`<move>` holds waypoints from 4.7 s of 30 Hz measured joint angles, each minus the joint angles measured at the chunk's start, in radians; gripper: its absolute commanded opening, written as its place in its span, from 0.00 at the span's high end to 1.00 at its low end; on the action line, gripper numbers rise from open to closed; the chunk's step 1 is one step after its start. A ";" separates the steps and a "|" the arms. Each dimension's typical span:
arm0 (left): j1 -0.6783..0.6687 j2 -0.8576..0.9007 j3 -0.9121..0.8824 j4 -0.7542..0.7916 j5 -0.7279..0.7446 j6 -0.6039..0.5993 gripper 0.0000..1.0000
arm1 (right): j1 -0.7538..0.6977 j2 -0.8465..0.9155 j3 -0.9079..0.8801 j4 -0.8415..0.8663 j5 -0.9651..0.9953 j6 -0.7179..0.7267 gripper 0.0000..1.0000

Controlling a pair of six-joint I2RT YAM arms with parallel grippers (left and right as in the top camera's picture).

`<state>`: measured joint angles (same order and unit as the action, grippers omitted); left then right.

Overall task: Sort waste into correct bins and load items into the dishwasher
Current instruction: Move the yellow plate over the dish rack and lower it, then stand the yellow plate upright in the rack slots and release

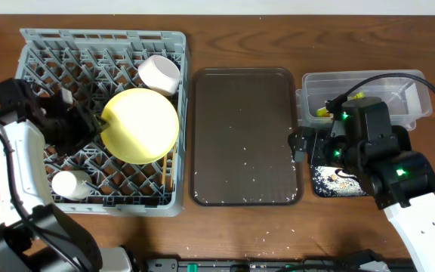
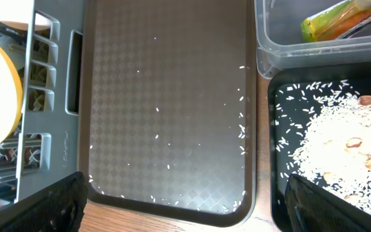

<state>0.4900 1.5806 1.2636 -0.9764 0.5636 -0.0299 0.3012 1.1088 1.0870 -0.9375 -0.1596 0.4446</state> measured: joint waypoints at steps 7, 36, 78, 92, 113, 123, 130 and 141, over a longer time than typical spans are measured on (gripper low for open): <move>0.000 0.018 0.000 0.027 0.050 0.057 0.49 | 0.000 0.000 0.000 0.000 0.000 0.000 0.04; -0.014 -0.187 -0.056 0.051 -0.084 0.003 0.93 | 0.000 0.002 0.000 0.013 0.000 0.000 0.03; -0.821 -0.357 -0.046 -0.033 -1.028 -0.289 0.57 | 0.000 0.001 0.000 0.035 0.000 0.000 0.04; -0.644 -0.296 -0.015 -0.018 -0.912 -0.287 0.48 | 0.000 -0.025 0.000 0.012 -0.003 0.000 0.04; -0.572 -0.226 -0.016 0.078 -0.429 -0.193 0.65 | 0.000 -0.025 0.000 0.007 -0.002 0.000 0.03; -0.603 -0.226 -0.016 -0.035 -0.402 -0.123 0.26 | 0.000 -0.025 0.000 0.014 -0.002 0.000 0.03; -0.597 -0.303 0.006 -0.063 -0.440 -0.134 0.14 | 0.000 -0.025 0.000 0.014 -0.002 0.000 0.05; -0.542 -0.684 0.091 -0.105 -0.451 -0.138 0.07 | 0.019 -0.058 0.000 0.132 -0.098 -0.117 0.01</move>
<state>-0.0521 0.8963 1.3548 -1.0813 0.1123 -0.1684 0.3202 1.0508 1.0870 -0.8059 -0.2573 0.3271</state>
